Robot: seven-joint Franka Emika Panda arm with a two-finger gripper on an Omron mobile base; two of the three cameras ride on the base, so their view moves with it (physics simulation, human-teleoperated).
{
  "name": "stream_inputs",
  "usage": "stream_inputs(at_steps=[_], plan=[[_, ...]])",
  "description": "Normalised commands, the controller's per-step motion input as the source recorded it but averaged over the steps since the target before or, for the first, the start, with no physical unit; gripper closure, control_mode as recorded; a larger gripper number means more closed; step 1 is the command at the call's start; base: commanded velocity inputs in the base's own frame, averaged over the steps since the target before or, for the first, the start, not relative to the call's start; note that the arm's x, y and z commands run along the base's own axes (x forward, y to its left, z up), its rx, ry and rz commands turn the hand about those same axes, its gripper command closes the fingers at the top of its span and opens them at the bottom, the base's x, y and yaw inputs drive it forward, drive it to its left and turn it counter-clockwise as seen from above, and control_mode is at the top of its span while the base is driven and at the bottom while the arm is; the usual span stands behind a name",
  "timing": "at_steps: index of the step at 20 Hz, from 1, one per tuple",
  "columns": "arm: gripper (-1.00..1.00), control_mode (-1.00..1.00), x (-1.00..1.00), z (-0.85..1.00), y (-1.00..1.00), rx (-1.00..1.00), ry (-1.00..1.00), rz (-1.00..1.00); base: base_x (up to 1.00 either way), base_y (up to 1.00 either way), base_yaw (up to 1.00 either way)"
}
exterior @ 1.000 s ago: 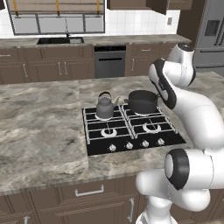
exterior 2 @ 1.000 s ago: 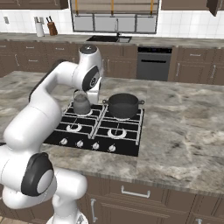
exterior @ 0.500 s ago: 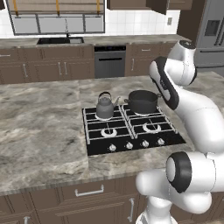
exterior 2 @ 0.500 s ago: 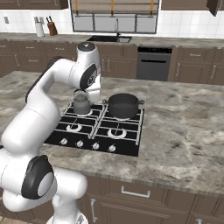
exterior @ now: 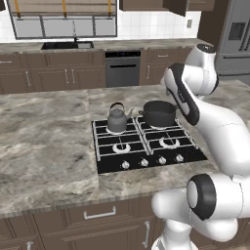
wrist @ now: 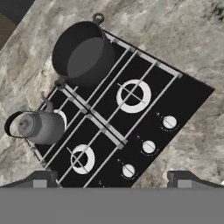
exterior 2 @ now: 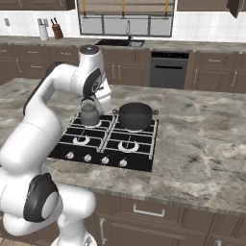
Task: Pick the kettle from the cabinet and place it on a stove burner. Then pick the pot from the counter and place it on another stove burner. Finally, turn both burners on.
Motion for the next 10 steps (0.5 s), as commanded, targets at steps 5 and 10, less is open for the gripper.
stream_inputs(at_steps=[5, 10], plan=[[-1.00, -1.00, -0.21, 0.00, 0.15, -0.15, 0.00, 0.25, 0.00, 0.00, 0.00], [-1.00, -1.00, -0.26, 0.00, 0.16, -0.14, 0.00, 0.25, 0.00, 0.00, 0.00]])
